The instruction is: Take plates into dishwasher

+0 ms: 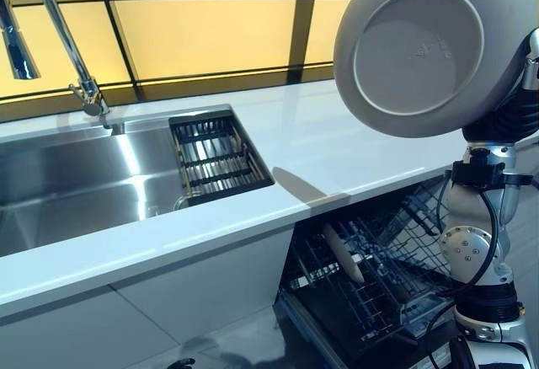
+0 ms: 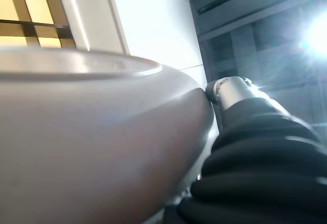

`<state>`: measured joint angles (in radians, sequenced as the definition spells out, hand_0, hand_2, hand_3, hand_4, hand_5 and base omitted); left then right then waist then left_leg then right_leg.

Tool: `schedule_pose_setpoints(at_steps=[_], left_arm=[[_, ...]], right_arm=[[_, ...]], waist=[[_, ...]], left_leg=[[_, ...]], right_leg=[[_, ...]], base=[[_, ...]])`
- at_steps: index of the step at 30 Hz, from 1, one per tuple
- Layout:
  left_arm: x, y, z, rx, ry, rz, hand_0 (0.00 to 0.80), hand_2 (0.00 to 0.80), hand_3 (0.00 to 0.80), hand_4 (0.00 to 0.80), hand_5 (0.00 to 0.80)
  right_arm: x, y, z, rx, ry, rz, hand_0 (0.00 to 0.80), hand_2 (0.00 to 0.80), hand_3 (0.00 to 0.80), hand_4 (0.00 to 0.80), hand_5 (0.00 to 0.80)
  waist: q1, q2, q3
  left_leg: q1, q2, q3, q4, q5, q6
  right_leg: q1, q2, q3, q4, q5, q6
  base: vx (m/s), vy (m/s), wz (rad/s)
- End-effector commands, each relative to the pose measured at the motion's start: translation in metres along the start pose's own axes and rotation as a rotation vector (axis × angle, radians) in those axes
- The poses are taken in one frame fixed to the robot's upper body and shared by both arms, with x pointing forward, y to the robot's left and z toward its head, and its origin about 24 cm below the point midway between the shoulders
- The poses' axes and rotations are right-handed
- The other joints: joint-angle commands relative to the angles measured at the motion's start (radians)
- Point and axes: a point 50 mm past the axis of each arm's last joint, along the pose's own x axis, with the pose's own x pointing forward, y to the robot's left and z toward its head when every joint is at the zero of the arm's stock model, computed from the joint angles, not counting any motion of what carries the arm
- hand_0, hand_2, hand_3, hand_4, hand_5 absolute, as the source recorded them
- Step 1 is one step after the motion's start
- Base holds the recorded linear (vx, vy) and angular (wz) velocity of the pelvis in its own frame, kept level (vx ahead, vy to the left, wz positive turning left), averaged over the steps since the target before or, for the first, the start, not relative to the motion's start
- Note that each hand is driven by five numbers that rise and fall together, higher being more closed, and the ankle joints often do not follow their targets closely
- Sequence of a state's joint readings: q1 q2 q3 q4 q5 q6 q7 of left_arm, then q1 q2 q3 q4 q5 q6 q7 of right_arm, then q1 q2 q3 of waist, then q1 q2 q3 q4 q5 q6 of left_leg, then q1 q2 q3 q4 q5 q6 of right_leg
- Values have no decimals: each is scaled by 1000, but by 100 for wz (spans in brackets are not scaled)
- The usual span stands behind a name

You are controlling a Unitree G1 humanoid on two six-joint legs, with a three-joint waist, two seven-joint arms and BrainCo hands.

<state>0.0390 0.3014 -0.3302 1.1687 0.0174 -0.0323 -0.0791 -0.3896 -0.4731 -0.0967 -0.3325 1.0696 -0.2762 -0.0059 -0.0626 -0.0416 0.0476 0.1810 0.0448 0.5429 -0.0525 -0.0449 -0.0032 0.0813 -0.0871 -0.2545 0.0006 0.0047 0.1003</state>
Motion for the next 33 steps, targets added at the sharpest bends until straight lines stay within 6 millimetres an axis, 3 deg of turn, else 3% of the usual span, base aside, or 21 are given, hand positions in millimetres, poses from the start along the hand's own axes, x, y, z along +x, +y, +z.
schedule_pose_setpoints(at_steps=[1, 11, 17, 20, 26, 30, 33], left_arm=[[2, 5, 12, -6, -40, 15, 0, 0, 0, 0, 0], [6, -14, 25, 21, -64, -30, 0, 0, 0, 0, 0], [5, -13, 21, 9, -59, -25, 0, 0, 0, 0, 0], [4, -12, 13, -8, -52, -20, 0, 0, 0, 0, 0], [2, -12, 4, -46, -43, -6, 0, 0, 0, 0, 0], [1, -12, 1, -67, -43, 2, 0, 0, 0, 0, 0], [1, -10, 1, -77, -45, 7, 0, 0, 0, 0, 0]], right_arm=[[4, 12, 7, 100, -73, 46, 800, 800, 800, 800, 800], [-1, 8, 10, 50, -67, 53, 800, 800, 800, 800, 800], [-7, -3, 17, -340, -28, 33, 800, 800, 800, 800, 800], [-17, -22, 26, -633, 46, 17, 800, 800, 800, 800, 800], [-38, -50, 39, -1009, 223, -32, 800, 800, 800, 800, 800], [-49, -63, 48, -1182, 304, -74, 800, 800, 800, 800, 800], [-56, -70, 50, -1168, 368, -94, 800, 800, 800, 800, 800]], waist=[[-9, -4, -29], [-49, -13, -43], [-74, -3, -47], [-93, 0, -46], [-127, 7, -34], [-146, 10, -23], [-160, 12, -13]], left_leg=[[-29, -5, -88, -26, -53, 53], [-62, 30, -87, -22, -14, 9], [-59, 41, -66, -34, -1, -5], [-61, 47, -52, -35, 1, -12], [-68, 53, -26, -35, 4, -17], [-71, 56, -8, -35, 6, -21], [-73, 59, 5, -35, 9, -23]], right_leg=[[42, 48, -3, 38, -112, -61], [37, 79, 5, -25, -100, -114], [30, 82, -2, -31, -101, -120], [25, 84, -1, -34, -99, -119], [14, 91, 13, -43, -91, -118], [8, 95, 20, -50, -84, -116], [5, 97, 24, -48, -83, -117]], base=[[-93, -324, -26], [-68, -221, -9], [-36, -80, -10], [-21, -63, 1], [-18, -39, -1], [-24, -32, -8], [-24, -30, -14]])
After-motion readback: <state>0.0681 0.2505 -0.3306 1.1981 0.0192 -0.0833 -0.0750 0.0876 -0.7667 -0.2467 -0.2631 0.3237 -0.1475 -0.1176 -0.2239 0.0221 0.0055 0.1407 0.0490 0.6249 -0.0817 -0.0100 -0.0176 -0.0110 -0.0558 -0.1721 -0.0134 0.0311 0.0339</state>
